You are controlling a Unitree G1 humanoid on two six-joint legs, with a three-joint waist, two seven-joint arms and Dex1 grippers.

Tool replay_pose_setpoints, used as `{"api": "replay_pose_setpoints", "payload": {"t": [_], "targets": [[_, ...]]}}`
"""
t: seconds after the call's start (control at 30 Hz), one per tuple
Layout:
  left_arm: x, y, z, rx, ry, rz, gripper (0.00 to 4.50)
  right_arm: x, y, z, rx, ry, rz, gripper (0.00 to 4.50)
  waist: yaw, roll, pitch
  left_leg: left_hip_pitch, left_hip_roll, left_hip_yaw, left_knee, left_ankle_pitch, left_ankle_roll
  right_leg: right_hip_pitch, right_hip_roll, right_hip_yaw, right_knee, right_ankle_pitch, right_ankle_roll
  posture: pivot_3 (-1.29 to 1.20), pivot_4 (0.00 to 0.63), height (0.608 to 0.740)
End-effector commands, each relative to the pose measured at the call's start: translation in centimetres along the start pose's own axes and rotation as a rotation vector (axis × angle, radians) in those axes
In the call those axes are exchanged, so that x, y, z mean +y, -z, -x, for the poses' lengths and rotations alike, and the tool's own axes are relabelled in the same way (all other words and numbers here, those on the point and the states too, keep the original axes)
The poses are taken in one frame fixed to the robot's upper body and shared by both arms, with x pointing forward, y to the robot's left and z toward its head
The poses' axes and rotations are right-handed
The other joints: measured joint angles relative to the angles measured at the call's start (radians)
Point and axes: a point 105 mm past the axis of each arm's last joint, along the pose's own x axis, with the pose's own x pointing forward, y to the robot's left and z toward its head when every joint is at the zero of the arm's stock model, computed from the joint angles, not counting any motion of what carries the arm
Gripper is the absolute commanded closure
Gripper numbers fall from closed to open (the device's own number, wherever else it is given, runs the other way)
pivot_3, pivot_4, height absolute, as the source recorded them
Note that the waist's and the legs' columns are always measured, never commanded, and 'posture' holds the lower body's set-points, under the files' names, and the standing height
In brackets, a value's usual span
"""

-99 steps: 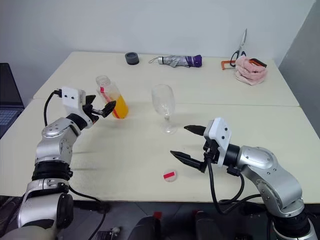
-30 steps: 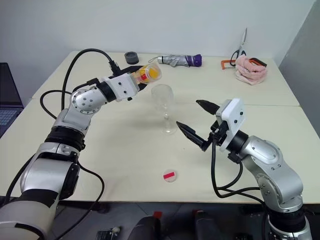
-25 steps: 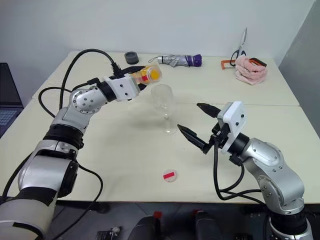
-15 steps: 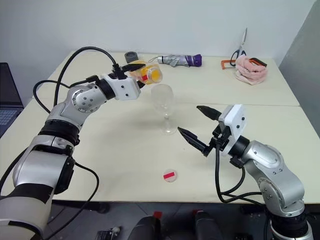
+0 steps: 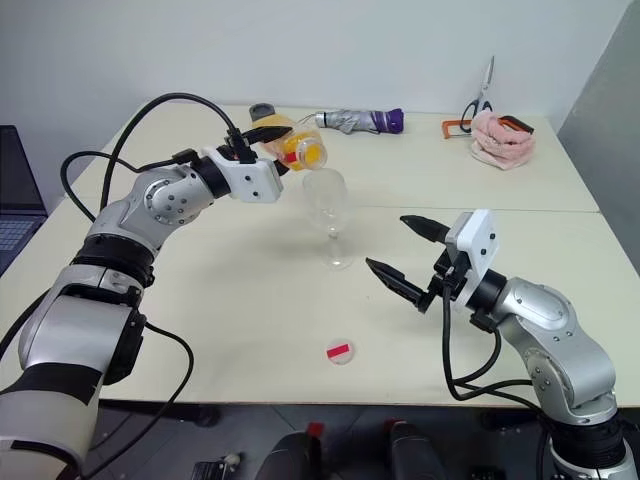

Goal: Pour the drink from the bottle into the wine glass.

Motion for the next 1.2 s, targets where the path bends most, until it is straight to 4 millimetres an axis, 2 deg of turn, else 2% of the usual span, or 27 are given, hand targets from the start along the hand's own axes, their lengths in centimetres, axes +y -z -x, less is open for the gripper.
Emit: {"api": "replay_pose_setpoints", "payload": {"t": [0.03, 1.2], "targets": [[2.82, -0.83, -0.04, -0.038, -0.072, -0.069, 2.82, 0.11, -1.27, 0.01, -0.041, -0.023, 0.039, 0.00, 0.000, 0.000, 0.000, 0.000, 0.000, 0.000, 0.000, 0.000, 0.000, 0.000, 0.000, 0.000, 0.000, 0.000, 0.000, 0.00, 0.150, 0.740], [3.53, -1.04, -0.22, -0.042, -0.099, -0.182, 2.83, 0.28, -1.17, -0.35, -0.032, -0.032, 0.019, 0.00, 0.001, 0.000, 0.000, 0.000, 0.000, 0.000, 0.000, 0.000, 0.000, 0.000, 0.000, 0.000, 0.001, 0.000, 0.000, 0.00, 0.150, 0.740]]}}
